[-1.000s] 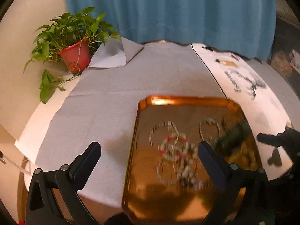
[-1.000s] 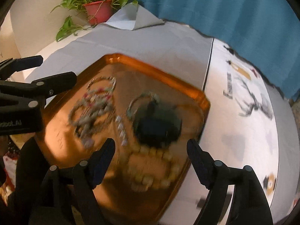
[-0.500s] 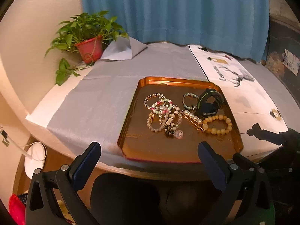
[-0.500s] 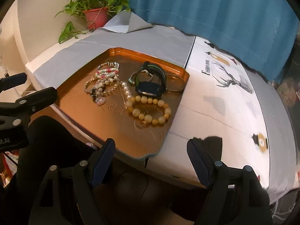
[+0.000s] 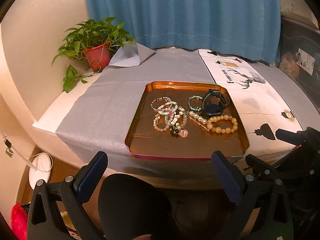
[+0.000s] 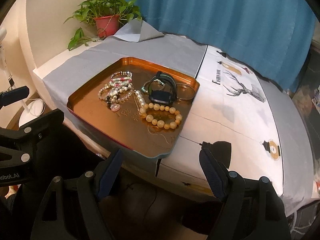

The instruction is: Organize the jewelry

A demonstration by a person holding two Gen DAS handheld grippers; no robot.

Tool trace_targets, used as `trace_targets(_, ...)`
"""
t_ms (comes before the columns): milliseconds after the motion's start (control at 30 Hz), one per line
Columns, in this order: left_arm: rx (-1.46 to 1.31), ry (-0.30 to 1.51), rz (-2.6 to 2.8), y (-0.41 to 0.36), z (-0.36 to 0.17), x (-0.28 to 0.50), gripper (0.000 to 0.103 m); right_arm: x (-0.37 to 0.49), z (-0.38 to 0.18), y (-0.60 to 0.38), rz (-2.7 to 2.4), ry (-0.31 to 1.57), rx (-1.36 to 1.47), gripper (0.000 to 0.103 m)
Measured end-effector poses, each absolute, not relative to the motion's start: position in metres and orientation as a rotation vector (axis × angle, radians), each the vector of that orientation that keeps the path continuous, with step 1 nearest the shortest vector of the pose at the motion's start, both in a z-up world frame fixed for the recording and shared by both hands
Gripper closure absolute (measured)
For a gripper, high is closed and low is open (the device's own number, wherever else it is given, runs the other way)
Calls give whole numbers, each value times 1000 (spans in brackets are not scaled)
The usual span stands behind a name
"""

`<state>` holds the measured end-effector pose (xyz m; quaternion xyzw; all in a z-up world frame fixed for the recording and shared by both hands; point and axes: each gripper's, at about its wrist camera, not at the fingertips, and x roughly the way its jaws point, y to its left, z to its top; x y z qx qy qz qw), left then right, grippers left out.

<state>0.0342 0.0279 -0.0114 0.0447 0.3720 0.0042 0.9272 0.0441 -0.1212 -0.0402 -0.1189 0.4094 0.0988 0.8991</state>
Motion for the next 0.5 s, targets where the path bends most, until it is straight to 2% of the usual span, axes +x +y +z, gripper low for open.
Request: trace_targets(500, 89, 752, 12, 28, -7, 28, 0, 37, -38, -122, 205, 845, -251, 24)
